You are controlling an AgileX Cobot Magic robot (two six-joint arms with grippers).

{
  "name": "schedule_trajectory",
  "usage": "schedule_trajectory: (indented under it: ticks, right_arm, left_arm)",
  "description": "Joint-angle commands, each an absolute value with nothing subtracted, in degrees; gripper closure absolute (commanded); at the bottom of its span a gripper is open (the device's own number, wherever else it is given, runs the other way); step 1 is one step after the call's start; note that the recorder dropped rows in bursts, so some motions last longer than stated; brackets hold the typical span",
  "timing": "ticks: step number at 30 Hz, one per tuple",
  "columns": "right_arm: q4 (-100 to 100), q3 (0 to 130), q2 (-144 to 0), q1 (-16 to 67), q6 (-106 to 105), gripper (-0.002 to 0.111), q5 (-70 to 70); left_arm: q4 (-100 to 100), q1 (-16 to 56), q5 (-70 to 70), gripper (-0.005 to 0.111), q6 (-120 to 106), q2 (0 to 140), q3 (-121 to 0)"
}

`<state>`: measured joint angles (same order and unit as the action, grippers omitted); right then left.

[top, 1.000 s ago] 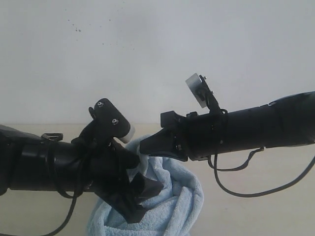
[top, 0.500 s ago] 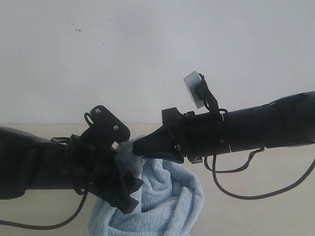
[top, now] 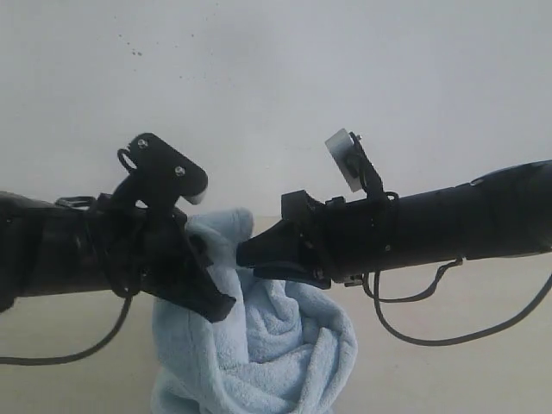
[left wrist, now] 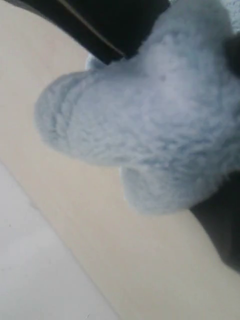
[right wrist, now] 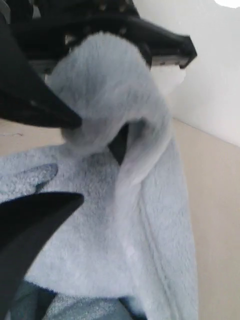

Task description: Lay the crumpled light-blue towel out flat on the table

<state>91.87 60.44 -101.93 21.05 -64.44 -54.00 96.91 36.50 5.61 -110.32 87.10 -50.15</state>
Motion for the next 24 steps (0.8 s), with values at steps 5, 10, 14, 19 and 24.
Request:
schedule_trajectory:
  ticks: [5, 10, 14, 19, 24]
  right_arm:
    - [91.71, 60.71, -101.23, 21.14, -71.87, 0.042, -52.57]
    - [88.12, 60.71, -101.23, 21.14, -75.72, 0.042, -50.34]
    - [69.87, 60.71, -101.23, 21.14, -76.87, 0.042, -39.58]
    - [63.93, 60.71, -101.23, 21.40, -77.37, 0.042, -43.18]
    - [65.34, 60.71, -101.23, 26.52, -81.81, 0.042, -45.28]
  left_arm:
    - [97.92, 36.55, 18.83, 0.103, -111.44, 79.68, -49.35]
    - [96.58, 36.55, 30.26, 0.103, -111.44, 73.57, -49.35]
    - [96.33, 36.55, 29.97, 0.103, -108.79, 69.75, -46.99]
    - [96.33, 36.55, 30.20, 0.103, -108.79, 69.54, -45.48]
    - [96.07, 36.55, 28.20, 0.103, -108.79, 69.54, -45.38]
